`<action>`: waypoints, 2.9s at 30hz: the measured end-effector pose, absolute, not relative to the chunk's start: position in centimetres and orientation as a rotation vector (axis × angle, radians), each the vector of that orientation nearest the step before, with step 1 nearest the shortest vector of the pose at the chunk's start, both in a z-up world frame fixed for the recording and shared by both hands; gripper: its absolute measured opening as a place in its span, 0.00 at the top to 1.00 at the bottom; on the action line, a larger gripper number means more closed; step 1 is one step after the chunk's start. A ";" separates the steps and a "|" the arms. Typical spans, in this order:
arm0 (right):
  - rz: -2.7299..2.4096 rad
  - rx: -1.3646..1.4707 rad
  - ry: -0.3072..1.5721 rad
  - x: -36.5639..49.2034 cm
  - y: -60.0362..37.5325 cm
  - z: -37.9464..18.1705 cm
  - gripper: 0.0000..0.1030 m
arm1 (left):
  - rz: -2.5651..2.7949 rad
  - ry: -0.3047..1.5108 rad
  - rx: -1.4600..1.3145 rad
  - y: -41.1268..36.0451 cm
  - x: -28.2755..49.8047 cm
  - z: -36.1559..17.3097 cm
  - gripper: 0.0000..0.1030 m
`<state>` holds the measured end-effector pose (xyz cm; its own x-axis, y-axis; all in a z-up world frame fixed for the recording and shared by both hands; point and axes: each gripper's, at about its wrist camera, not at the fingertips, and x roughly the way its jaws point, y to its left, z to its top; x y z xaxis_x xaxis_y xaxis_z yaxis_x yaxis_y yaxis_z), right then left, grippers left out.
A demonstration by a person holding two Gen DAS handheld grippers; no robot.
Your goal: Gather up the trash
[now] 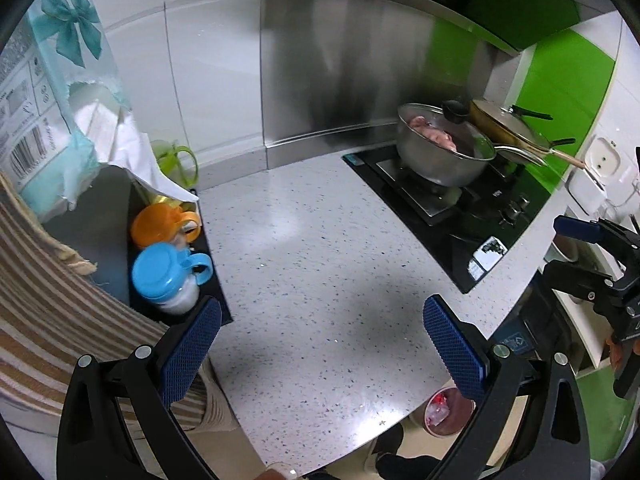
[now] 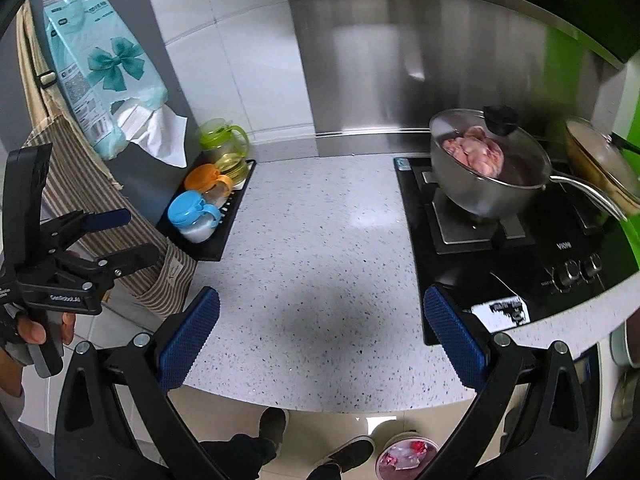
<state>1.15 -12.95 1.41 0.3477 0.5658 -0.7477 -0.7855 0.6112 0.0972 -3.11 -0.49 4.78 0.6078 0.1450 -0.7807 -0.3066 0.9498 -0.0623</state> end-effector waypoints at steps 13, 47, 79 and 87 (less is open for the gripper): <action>0.915 -0.298 0.839 1.5 -11.7 1.3 0.03 | 0.194 0.902 -0.272 0.5 -2.7 4.5 0.06; 0.904 -0.325 0.818 2.0 -11.1 1.5 0.03 | 0.242 0.887 -0.219 0.5 -2.6 5.1 0.06; 0.917 -0.341 0.820 2.5 -10.9 1.2 0.03 | 0.235 0.898 -0.226 0.7 -2.3 4.8 0.06; 0.915 -0.339 0.821 2.7 -11.0 1.1 0.03 | 0.230 0.899 -0.224 0.6 -2.2 4.7 0.06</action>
